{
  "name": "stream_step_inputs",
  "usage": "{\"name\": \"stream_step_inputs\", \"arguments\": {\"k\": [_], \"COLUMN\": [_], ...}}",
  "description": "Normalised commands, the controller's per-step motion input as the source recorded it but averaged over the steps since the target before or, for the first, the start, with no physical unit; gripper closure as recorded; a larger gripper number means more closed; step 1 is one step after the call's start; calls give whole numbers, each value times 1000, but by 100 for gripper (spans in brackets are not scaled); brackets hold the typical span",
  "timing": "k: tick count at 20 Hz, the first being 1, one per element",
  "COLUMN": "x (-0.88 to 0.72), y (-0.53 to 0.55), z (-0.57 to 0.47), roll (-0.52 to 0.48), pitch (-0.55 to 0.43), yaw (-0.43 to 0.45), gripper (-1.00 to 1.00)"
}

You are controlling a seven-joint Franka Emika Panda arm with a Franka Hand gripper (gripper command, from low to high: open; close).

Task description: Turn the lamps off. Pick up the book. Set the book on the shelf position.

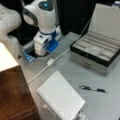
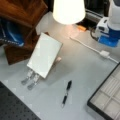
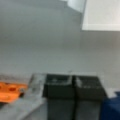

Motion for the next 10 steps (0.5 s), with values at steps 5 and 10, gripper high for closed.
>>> {"name": "stream_step_inputs", "arguments": {"k": [5, 10], "x": [-781, -795], "y": [-368, -369], "z": [-531, -590], "roll": [65, 61], "pitch": [-590, -624], "yaw": [-30, 12], "gripper": [100, 100]}}
